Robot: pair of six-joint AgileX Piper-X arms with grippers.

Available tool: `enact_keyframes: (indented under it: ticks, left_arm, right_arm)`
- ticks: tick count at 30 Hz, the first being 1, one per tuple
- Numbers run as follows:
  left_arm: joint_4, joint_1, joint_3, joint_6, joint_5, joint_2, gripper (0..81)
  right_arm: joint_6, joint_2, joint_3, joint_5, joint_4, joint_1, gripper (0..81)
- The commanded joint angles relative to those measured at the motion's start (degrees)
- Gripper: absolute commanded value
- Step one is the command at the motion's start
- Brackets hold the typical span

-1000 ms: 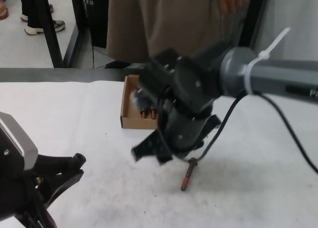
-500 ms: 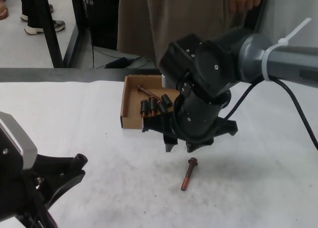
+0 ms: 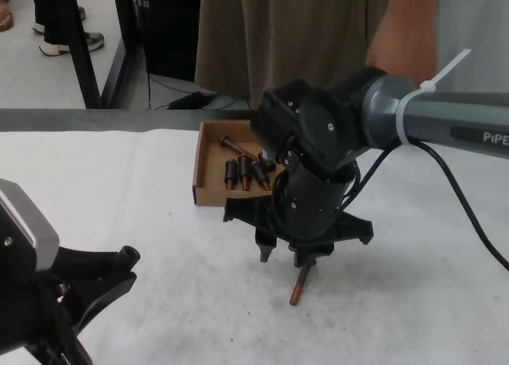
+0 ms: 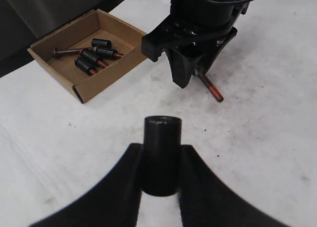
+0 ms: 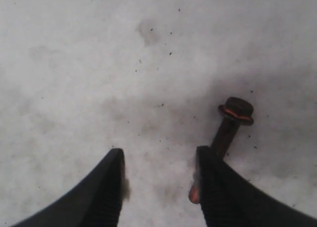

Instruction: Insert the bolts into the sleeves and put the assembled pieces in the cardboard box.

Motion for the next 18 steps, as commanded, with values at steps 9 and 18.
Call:
enact_keyframes:
  ticks: [9, 18]
  left_arm:
    - [-1.1, 0.1, -0.1, -0.7, 0.5, -0.6, 0.8]
    - [-1.1, 0.1, -0.1, -0.7, 0.5, -0.6, 0.8]
  right_arm:
    - [1.7, -0.1, -0.5, 3.4, 5.1, -1.3, 42.8]
    - [0.7, -0.1, -0.5, -1.8, 4.8, -1.3, 42.8]
